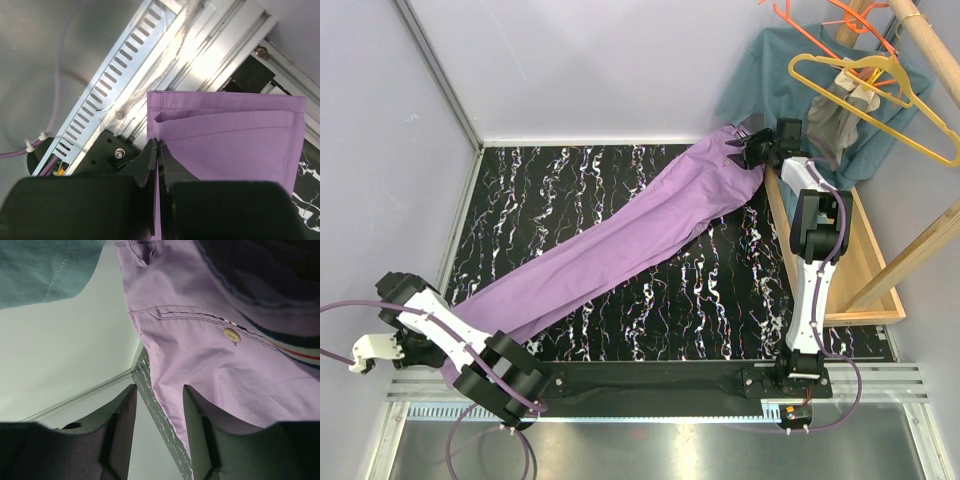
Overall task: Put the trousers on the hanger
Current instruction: Fold the trousers at the center of the board.
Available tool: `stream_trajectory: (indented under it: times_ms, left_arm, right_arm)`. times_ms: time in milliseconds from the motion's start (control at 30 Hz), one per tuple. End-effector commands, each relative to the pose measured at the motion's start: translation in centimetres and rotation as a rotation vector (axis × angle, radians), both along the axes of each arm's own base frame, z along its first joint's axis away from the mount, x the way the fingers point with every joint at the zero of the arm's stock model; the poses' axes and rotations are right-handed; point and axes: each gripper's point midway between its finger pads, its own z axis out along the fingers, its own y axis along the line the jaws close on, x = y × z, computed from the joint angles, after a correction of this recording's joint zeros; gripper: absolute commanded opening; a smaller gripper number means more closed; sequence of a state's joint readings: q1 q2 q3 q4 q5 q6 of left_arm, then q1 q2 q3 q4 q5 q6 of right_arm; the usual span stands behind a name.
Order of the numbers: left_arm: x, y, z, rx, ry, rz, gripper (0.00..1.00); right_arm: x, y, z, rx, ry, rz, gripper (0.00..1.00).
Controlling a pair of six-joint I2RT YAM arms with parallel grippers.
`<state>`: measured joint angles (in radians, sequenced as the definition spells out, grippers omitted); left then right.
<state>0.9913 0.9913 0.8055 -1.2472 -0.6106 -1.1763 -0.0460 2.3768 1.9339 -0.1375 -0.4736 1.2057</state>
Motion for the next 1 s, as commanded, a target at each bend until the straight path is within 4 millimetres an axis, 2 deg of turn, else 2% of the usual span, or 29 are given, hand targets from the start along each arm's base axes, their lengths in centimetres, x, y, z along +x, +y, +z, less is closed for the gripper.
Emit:
stream_trajectory:
  times_ms: [0, 167, 267, 300, 333, 433, 500, 600, 633, 667, 733, 767, 833, 867, 900, 933, 967]
  left_arm:
    - [-1.8, 0.4, 0.2, 0.057, 0.079, 0.076, 0.00]
    - [-2.0, 0.4, -1.2, 0.011, 0.117, 0.069, 0.01]
    - [-1.9, 0.8, -2.5, -0.023, 0.121, 0.068, 0.30]
    - [-1.8, 0.7, -2.9, -0.042, 0.117, 0.062, 0.46]
    - [-1.7, 0.8, -3.0, -0.050, 0.118, 0.060, 0.56]
    - [-0.3, 1.5, -3.4, -0.063, 0.079, -0.016, 0.76]
    - [1.2, 1.9, -3.1, -0.039, 0.009, -0.080, 0.82]
    - [4.2, 1.8, -2.7, -0.002, -0.045, -0.198, 0.82]
    - [6.1, 1.2, -2.8, -0.009, -0.080, -0.283, 0.81]
    - [7.9, 1.4, -2.6, 0.012, -0.117, -0.355, 0.78]
    - [11.7, 0.0, -2.8, -0.009, -0.181, -0.525, 0.63]
    - [14.1, 0.0, -2.6, 0.020, -0.234, -0.597, 0.55]
    - [17.6, -2.3, -3.1, -0.039, -0.254, -0.756, 0.49]
    - [19.3, -2.7, -2.3, -0.032, -0.265, -0.811, 0.47]
    - [20.1, -3.5, -2.3, -0.050, -0.246, -0.861, 0.43]
    - [21.0, -4.8, -2.8, -0.085, -0.208, -0.925, 0.43]
    - [21.4, -5.4, -2.7, -0.096, -0.189, -0.955, 0.43]
  right_arm:
    - [0.7, 0.2, 3.8, 0.016, -0.085, 0.010, 0.49]
    - [0.2, 0.2, 4.0, 0.010, -0.080, 0.010, 0.49]
    - [-0.1, 0.2, 3.7, 0.001, -0.070, 0.010, 0.49]
    - [-0.2, 0.1, 3.6, -0.001, -0.068, 0.008, 0.49]
    - [-0.3, 0.1, 3.7, -0.005, -0.068, 0.009, 0.49]
    - [-0.6, -0.1, 3.8, -0.031, -0.070, 0.012, 0.49]
    - [-0.8, -0.2, 4.2, -0.048, -0.076, 0.017, 0.49]
    - [-1.0, -0.3, 4.1, -0.075, -0.074, 0.025, 0.49]
    - [-1.1, -0.3, 4.0, -0.079, -0.070, 0.032, 0.49]
    - [-1.3, -0.3, 4.0, -0.098, -0.076, 0.046, 0.50]
    - [-1.9, -0.2, 3.2, -0.115, -0.044, 0.067, 0.49]
    - [-2.3, -0.2, 2.5, -0.140, -0.022, 0.094, 0.49]
    - [-2.8, 0.3, 2.2, -0.169, -0.012, 0.137, 0.49]
    - [-3.9, 0.4, 1.2, -0.215, 0.026, 0.185, 0.50]
    - [-4.4, 0.5, 0.7, -0.252, 0.049, 0.211, 0.49]
    - [-4.5, 0.9, 1.3, -0.293, 0.039, 0.241, 0.49]
    - [-5.8, 1.1, 0.1, -0.351, 0.072, 0.302, 0.49]
